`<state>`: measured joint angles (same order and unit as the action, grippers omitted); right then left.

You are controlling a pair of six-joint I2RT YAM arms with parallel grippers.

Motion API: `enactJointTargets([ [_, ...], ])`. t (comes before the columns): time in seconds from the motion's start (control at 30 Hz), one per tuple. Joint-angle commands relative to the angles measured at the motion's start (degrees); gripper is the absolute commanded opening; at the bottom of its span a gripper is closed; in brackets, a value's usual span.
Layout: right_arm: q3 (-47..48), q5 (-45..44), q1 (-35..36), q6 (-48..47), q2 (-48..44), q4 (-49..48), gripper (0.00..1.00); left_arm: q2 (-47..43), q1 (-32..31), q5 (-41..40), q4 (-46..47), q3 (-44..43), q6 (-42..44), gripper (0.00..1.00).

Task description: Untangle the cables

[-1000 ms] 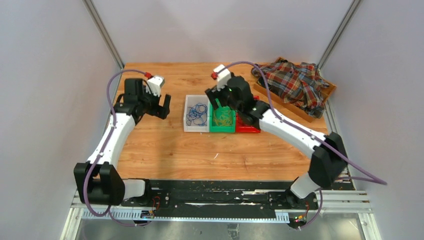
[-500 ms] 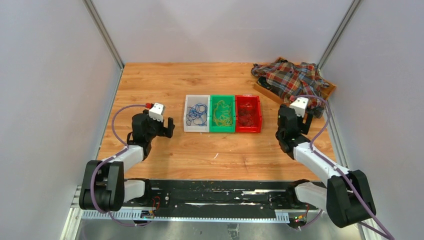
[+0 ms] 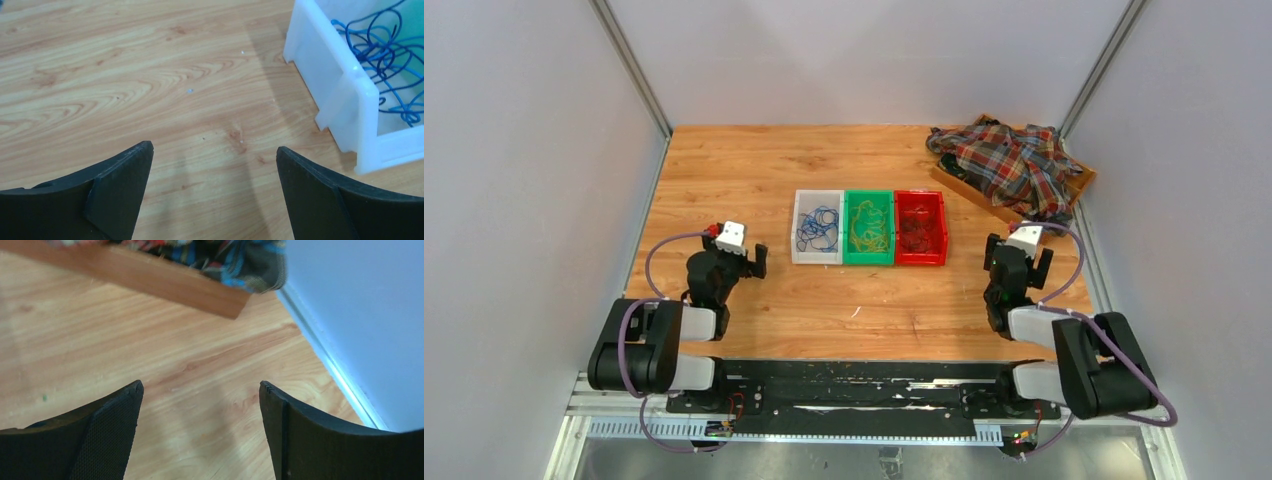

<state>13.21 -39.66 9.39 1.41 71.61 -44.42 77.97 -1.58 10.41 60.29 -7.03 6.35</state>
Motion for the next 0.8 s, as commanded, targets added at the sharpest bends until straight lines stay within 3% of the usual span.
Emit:
enactJointTargets([
  [0.0, -1.2, 12.0, -0.9, -7.1, 4.7, -12.1, 0.85, -0.3, 0.4, -2.6, 2.8, -2.8, -1.1, 0.98],
  [0.07, -0.1, 17.0, -3.2, -5.4, 7.8, -11.8, 0.86, 0.5, 0.4, -3.5, 3.7, -2.8, -1.5, 0.98],
  [0.13, -2.0, 17.7, -3.6, -7.0, 11.3, -21.0, 0.87, -0.4, 0.4, -3.7, 1.2, -3.4, -1.4, 0.98],
  [0.17, -1.9, 17.4, -3.4, -6.9, 11.3, -21.3, 0.87, 0.0, 0.4, -3.8, 2.3, -3.0, -1.6, 0.98],
  [0.27, -1.0, 17.4, -3.5, -5.9, 9.0, -15.4, 0.88, -0.1, 0.4, -3.9, 3.1, -2.8, -1.6, 0.98],
  [0.77, -1.1, 19.9, -4.2, -6.2, 10.0, -17.0, 0.89, 0.0, 0.4, -3.9, 3.4, -2.7, -1.6, 0.98],
])
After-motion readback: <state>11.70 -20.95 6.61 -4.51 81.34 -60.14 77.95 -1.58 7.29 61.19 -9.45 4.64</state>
